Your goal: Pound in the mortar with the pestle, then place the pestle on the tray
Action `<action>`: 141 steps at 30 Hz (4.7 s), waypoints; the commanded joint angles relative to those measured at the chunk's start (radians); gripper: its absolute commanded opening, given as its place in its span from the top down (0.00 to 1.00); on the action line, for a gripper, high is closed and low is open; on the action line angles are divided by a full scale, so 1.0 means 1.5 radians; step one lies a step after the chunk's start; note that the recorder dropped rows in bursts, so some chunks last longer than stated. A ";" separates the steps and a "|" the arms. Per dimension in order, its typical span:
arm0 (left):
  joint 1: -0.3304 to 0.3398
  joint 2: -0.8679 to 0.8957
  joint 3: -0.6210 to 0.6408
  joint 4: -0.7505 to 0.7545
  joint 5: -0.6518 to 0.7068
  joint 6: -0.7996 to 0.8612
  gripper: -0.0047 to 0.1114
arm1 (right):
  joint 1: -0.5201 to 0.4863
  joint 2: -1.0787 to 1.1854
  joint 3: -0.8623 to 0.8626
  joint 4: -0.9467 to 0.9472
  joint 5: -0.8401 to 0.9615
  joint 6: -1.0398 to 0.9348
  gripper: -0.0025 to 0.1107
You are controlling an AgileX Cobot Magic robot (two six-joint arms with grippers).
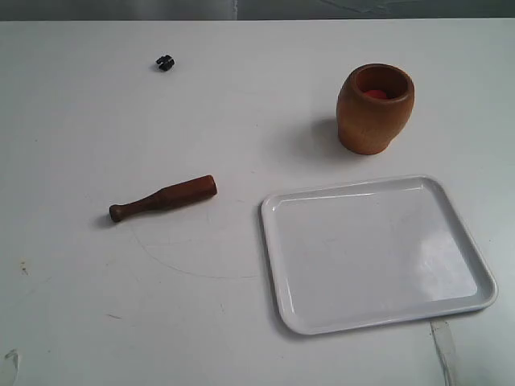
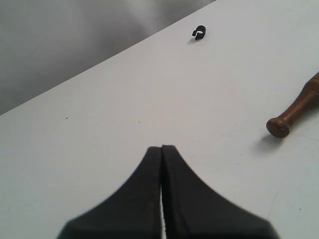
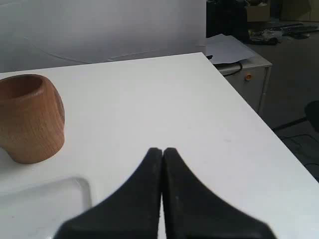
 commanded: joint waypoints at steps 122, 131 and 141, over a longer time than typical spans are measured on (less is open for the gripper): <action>-0.005 -0.001 0.000 -0.005 -0.002 -0.005 0.96 | 0.699 1.643 -1.465 0.232 0.570 -0.788 0.45; -0.005 -0.001 0.000 -0.005 -0.002 -0.005 0.96 | 0.699 1.661 -1.465 0.235 0.547 -0.746 0.48; -0.005 -0.001 0.000 -0.005 -0.002 -0.005 0.96 | 0.699 1.669 -1.465 0.235 0.531 -0.746 0.65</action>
